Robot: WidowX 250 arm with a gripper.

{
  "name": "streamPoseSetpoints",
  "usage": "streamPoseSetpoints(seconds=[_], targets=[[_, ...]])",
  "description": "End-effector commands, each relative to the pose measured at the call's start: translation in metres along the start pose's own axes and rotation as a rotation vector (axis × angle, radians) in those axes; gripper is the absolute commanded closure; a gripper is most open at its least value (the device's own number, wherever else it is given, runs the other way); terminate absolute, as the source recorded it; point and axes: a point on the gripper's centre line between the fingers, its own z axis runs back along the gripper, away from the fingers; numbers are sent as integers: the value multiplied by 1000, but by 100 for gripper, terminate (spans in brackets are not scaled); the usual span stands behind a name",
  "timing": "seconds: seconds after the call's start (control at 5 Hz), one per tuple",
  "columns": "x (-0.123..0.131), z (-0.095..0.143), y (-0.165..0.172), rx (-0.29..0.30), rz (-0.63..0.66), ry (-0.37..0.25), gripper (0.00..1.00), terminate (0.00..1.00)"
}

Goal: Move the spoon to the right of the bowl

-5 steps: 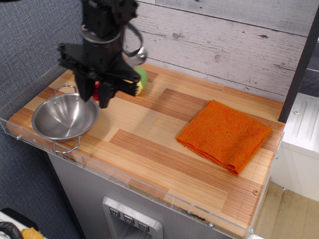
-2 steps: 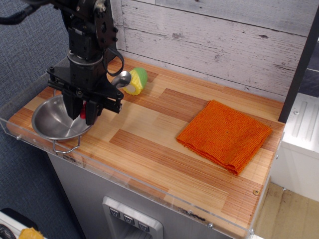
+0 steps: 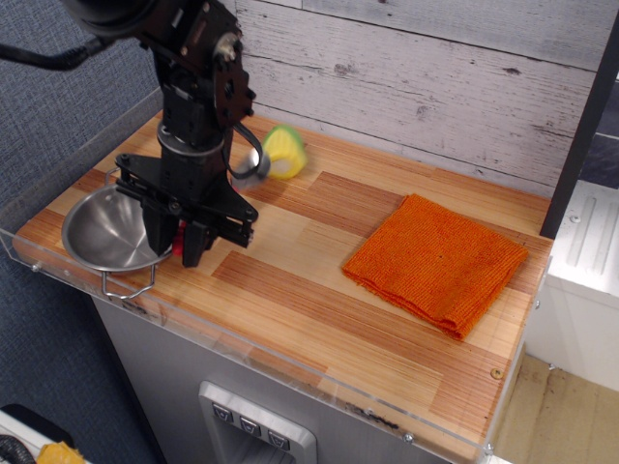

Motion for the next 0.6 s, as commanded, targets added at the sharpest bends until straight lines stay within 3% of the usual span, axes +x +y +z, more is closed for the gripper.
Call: streamPoseSetpoints(seconds=[0.0,0.2,0.4], targets=[[-7,2,-9,7,-3,-7,100,0],[-8,5,-9,-8,19,-5,0,0],[-7,9,-10,8,31,-4,0,0]])
